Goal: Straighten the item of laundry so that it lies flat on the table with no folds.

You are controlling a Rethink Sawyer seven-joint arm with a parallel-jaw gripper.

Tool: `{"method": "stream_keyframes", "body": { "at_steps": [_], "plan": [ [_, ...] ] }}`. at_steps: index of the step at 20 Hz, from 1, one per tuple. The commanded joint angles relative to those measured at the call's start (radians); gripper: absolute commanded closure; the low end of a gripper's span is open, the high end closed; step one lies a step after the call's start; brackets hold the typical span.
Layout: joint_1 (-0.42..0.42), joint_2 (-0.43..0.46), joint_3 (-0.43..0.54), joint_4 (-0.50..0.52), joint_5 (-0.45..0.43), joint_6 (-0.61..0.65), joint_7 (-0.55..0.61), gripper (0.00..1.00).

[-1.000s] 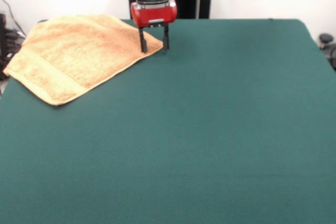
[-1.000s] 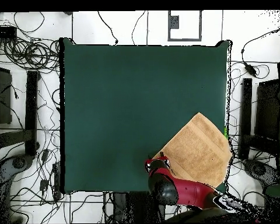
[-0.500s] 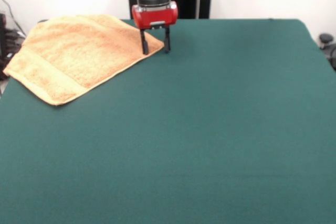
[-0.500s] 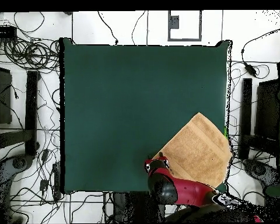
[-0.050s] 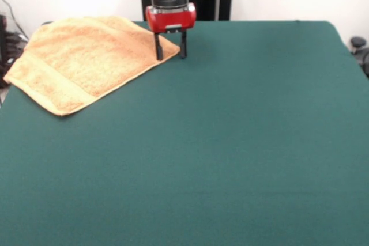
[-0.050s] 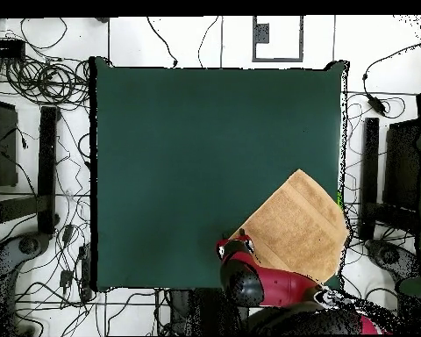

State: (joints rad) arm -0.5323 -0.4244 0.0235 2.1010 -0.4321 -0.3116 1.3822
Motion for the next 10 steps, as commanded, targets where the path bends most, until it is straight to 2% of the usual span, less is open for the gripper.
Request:
{"method": "stream_keyframes", "body": {
  "at_steps": [1,6,7,10],
  "plan": [
    [0.029,0.192,0.023,-0.188,0.089,0.019,0.201,0.0],
    [0.016,0.193,0.033,-0.193,0.082,0.011,0.199,0.0],
    [0.014,0.195,0.037,-0.196,0.076,0.012,0.194,1.0],
    [0.018,0.196,0.034,-0.196,0.077,0.012,0.194,1.0]
  ]
}}
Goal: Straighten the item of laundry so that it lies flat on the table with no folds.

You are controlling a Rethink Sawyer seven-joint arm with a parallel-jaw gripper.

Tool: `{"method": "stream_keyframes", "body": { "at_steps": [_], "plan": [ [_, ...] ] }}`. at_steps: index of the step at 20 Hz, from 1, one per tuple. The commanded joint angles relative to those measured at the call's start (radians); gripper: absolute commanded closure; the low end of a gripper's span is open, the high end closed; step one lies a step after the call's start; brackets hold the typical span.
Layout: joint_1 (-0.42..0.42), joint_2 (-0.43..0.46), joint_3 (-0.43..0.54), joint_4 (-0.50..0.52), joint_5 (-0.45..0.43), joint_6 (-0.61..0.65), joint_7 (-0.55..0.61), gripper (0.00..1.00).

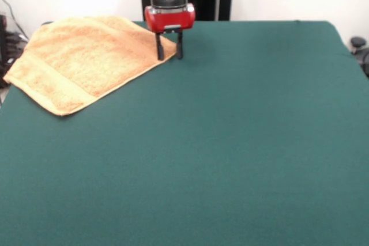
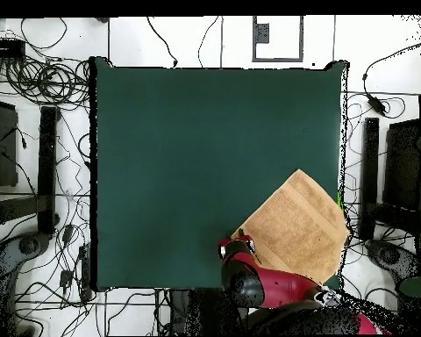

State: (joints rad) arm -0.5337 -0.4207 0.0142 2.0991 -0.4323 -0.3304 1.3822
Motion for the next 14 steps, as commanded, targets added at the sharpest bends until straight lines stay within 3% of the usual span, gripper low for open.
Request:
{"method": "stream_keyframes", "body": {
  "at_steps": [1,14],
  "plan": [
    [0.017,0.192,0.045,-0.193,0.077,0.031,0.195,1.0],
    [0.032,0.184,0.031,-0.183,0.102,0.037,0.199,1.0]
  ]
}}
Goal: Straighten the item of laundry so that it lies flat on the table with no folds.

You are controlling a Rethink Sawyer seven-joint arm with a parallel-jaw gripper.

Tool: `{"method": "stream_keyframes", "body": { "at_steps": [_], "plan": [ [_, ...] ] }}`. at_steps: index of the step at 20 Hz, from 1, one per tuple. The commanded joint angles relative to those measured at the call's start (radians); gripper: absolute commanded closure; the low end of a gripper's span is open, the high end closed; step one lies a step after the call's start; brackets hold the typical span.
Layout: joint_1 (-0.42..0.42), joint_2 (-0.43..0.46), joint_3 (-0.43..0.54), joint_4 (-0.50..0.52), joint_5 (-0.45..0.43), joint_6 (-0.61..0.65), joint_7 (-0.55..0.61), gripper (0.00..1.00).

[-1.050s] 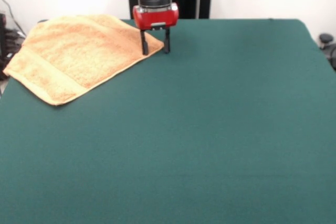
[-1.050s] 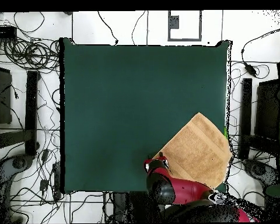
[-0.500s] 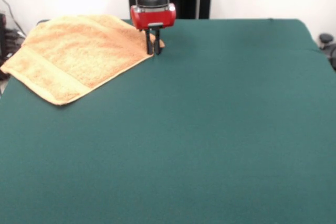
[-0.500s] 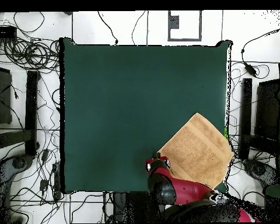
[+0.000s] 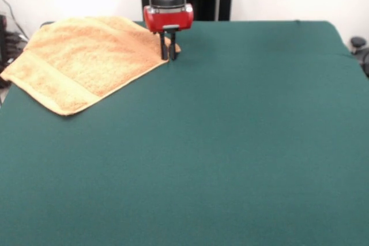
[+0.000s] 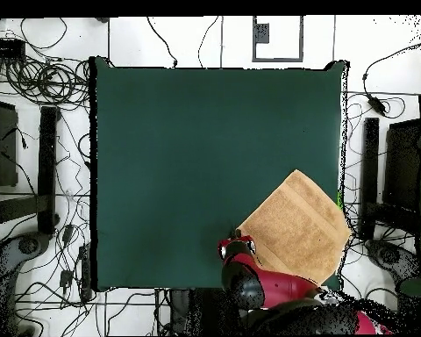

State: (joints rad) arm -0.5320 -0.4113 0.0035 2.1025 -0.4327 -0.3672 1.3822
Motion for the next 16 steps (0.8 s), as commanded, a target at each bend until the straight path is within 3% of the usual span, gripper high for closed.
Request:
{"method": "stream_keyframes", "body": {
  "at_steps": [1,8,16],
  "plan": [
    [0.04,0.169,0.035,-0.181,0.11,0.068,0.202,1.0],
    [0.129,0.092,0.037,-0.092,0.214,0.104,0.26,1.0],
    [0.167,0.037,0.075,-0.045,0.298,0.138,0.27,1.0]
  ]
}}
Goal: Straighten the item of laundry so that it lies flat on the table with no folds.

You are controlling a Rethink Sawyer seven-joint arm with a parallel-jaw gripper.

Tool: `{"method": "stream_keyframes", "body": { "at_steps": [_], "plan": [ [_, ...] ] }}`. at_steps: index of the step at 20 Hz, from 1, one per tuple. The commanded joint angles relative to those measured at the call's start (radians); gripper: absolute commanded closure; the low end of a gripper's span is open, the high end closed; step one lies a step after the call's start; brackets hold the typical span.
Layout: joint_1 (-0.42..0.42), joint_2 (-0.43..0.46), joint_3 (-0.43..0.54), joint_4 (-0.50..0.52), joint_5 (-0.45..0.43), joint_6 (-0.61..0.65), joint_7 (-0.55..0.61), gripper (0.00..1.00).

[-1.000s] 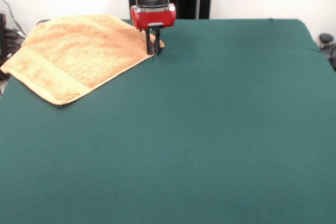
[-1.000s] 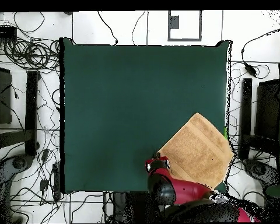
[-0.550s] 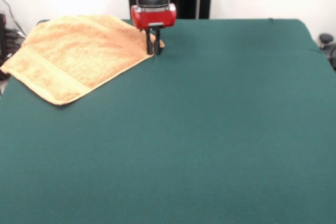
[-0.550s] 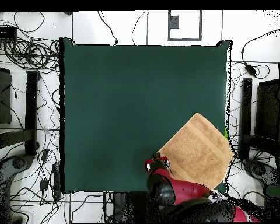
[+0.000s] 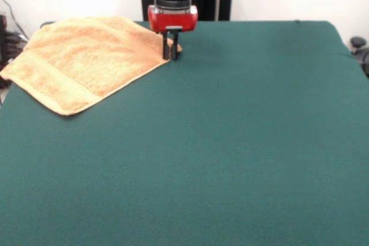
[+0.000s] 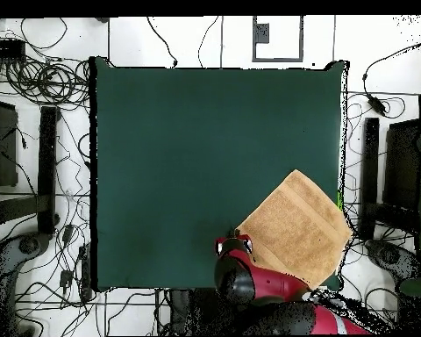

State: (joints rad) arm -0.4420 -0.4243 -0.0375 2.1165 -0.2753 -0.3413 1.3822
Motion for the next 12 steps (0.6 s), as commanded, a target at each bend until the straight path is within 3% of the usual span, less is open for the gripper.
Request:
{"method": "stream_keyframes", "body": {
  "at_steps": [1,12],
  "plan": [
    [0.082,0.045,0.119,-0.058,0.15,0.116,0.269,1.0],
    [0.132,0.045,0.165,-0.065,0.251,0.098,0.297,1.0]
  ]
}}
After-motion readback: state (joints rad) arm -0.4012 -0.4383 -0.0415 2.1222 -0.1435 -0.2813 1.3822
